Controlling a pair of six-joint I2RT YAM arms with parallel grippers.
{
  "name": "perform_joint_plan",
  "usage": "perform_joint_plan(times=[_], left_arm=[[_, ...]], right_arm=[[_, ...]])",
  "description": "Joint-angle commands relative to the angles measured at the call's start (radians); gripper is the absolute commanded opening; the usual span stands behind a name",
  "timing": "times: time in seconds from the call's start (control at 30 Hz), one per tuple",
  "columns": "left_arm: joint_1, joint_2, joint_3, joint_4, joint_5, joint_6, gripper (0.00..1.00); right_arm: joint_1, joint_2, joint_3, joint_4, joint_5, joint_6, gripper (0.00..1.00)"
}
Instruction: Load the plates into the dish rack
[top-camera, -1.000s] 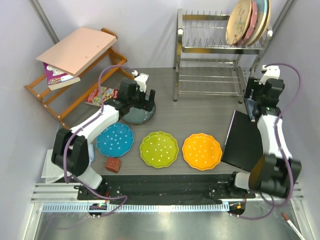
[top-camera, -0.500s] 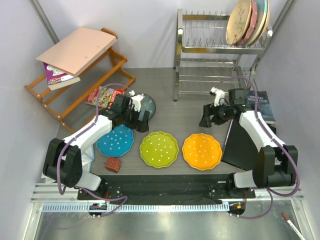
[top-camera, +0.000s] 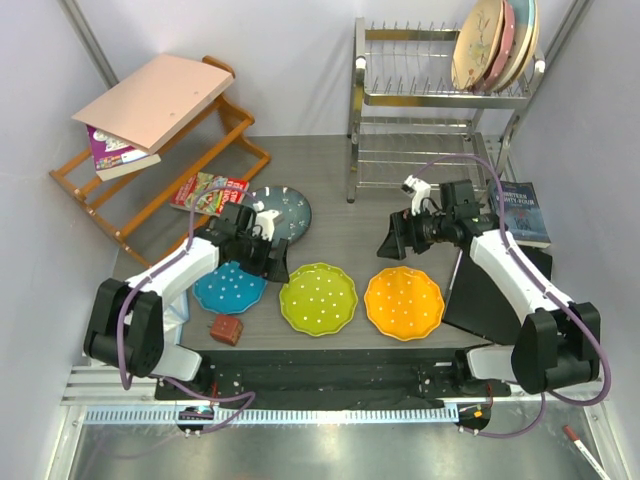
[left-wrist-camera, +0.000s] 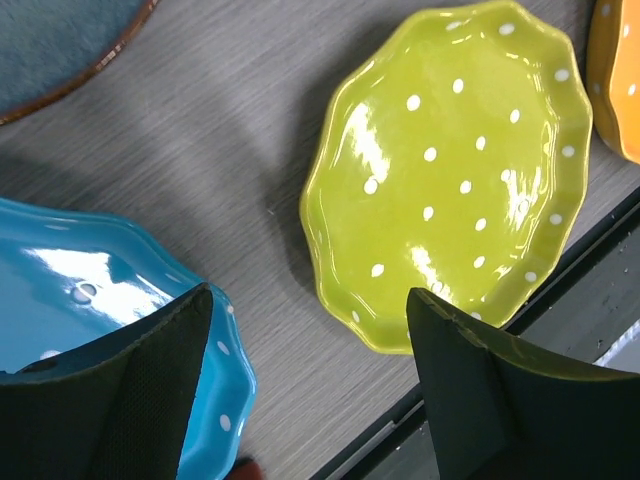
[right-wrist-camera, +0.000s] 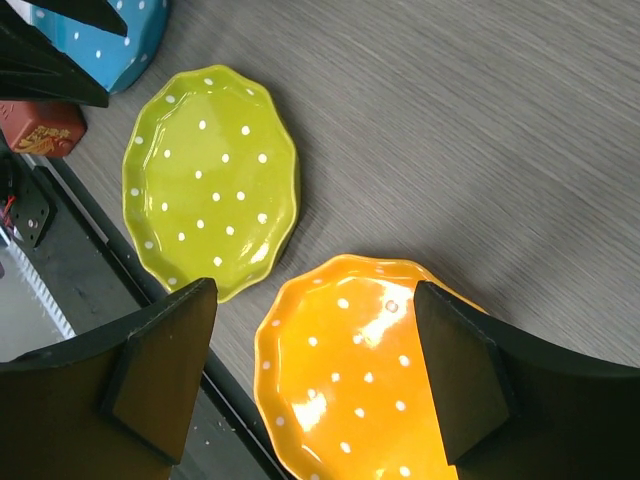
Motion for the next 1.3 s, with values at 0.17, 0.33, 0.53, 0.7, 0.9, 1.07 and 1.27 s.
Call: perform_joint_plan(times=[0.17,0.33,0.53,0.7,0.9,1.07,1.27], left_arm=[[-0.057,0.027,0.003,-0.001,0.044,0.022,0.77],[-0.061,0.117,0.051,0.005,0.038,0.025,0.73],[-0.065,0.216,0.111,0.01,0.064,0.037,0.64],[-0.065,0.271,0.15,0.011,0.064,0.039,0.51],[-0.061,0.343,0.209,0.039,0.035,0.037,0.35],[-0.055,0.398,0.277,0.042,0.03,0.042,0.24],[-0.048,0.44,0.348,0.076,-0.014,0.048,0.23]], right_arm=[[0.128,0.011,-0.028,0.142,0.062,0.084,0.84],[0.154,0.04,-0.034,0.173,0.081,0.1,0.83],[0.189,0.08,-0.1,0.343,0.139,0.172,0.83],[0.191,0.154,-0.097,0.401,0.145,0.192,0.82],[0.191,0.277,-0.057,0.458,0.127,0.207,0.82],[0.192,0.35,0.011,0.472,0.117,0.212,0.8],[0.189,0.364,0.043,0.474,0.134,0.193,0.8]])
